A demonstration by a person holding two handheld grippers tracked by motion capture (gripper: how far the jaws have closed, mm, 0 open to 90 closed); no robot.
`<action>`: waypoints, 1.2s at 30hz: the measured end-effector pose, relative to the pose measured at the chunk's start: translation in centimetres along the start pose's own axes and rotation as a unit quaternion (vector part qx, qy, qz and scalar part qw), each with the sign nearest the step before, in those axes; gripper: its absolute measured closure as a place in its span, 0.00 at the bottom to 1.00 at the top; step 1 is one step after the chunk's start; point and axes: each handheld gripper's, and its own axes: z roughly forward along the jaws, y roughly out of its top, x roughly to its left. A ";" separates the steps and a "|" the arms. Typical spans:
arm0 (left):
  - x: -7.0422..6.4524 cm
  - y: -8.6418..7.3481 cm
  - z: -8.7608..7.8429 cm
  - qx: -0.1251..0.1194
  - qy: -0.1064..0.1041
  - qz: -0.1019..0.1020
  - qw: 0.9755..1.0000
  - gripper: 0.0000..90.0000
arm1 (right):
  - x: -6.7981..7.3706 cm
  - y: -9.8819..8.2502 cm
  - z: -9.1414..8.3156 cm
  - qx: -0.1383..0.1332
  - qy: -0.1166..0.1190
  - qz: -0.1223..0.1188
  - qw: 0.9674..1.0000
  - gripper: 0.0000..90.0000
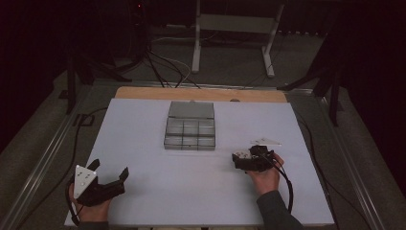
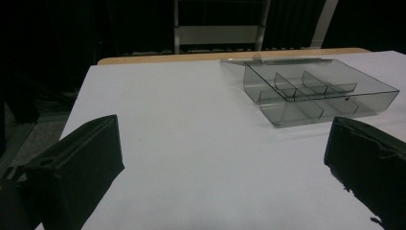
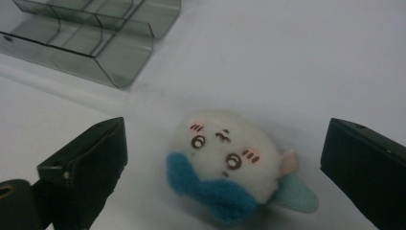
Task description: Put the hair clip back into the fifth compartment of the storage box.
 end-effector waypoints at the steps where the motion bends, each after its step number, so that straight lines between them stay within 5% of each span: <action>1: 0.0 0.0 0.0 0.000 0.000 0.000 1.000 0.01 | 0.0 0.0 0.1 0.002 0.000 0.001 1.000 0.03; 10: 0.1 0.0 0.0 -0.002 -0.001 -0.003 1.000 0.01 | 0.3 -0.6 1.4 0.029 -0.014 0.005 0.999 0.12; 19: 0.0 0.0 0.0 -0.002 0.001 -0.002 1.000 0.01 | 0.7 -0.8 1.6 0.035 -0.027 -0.016 0.999 0.36; 36: 0.0 0.0 0.0 -0.001 0.002 -0.002 1.000 0.01 | 0.2 -0.5 0.2 0.014 -0.026 -0.014 0.999 0.38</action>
